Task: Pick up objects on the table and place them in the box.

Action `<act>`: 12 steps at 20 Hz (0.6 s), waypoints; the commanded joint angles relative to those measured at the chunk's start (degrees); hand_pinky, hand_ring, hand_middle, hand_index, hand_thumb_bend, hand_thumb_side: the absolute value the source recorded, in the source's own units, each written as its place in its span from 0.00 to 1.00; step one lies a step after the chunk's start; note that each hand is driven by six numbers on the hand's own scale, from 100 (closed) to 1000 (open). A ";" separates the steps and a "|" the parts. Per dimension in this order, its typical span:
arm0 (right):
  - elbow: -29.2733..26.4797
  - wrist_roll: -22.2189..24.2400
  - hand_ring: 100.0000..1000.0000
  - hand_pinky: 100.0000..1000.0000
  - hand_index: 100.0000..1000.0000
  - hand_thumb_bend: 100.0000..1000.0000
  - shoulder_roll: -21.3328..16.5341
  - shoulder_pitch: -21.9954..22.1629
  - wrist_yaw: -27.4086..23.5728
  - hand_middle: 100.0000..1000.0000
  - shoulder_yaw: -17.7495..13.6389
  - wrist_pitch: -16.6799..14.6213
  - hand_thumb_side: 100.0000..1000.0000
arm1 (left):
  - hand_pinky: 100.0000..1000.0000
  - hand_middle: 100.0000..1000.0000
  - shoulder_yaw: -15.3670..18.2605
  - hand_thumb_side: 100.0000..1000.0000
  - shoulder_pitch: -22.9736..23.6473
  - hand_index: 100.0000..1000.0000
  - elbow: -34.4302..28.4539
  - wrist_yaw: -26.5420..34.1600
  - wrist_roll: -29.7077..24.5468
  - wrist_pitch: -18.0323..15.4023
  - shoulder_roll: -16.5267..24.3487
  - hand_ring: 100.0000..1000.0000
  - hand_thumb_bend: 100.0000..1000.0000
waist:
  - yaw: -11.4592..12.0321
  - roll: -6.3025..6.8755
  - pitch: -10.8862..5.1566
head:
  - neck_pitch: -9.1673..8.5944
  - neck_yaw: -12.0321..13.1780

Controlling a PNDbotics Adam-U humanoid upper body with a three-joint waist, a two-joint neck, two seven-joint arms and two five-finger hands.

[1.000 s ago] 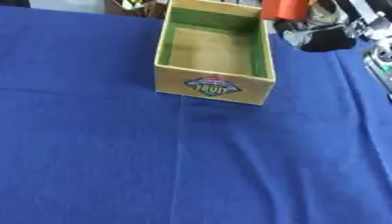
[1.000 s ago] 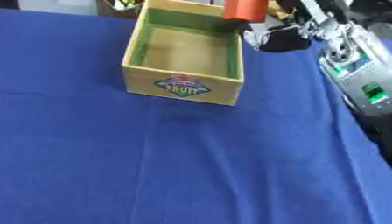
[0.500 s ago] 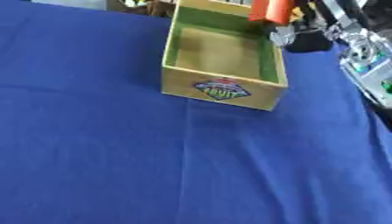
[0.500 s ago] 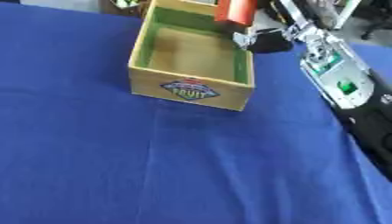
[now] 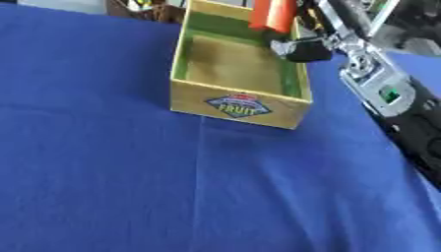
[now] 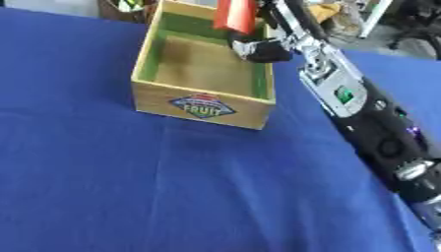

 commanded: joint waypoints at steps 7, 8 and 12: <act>0.50 -3.30 0.82 0.67 0.69 0.00 -1.58 -0.54 10.49 0.46 -0.42 1.50 0.49 | 0.13 0.35 -0.07 1.00 -0.52 0.71 -1.07 -0.27 0.01 0.07 0.51 0.22 0.00 | 0.14 0.27 -1.27 | -1.54 -0.51; 0.32 -2.87 0.85 0.69 0.77 0.00 -1.59 -0.48 11.71 0.53 -0.32 1.51 0.65 | 0.13 0.35 -0.05 1.00 -0.51 0.71 -1.07 -0.29 0.01 0.09 0.50 0.22 0.00 | 0.16 0.25 -1.30 | -1.52 -0.52; -0.89 -2.99 0.88 0.73 0.80 0.26 -1.65 -0.41 15.77 0.60 -0.67 0.27 0.79 | 0.13 0.35 0.04 1.00 -0.50 0.71 -1.07 -0.42 0.08 0.24 0.45 0.22 0.00 | 0.09 0.13 -1.41 | -1.28 -0.54</act>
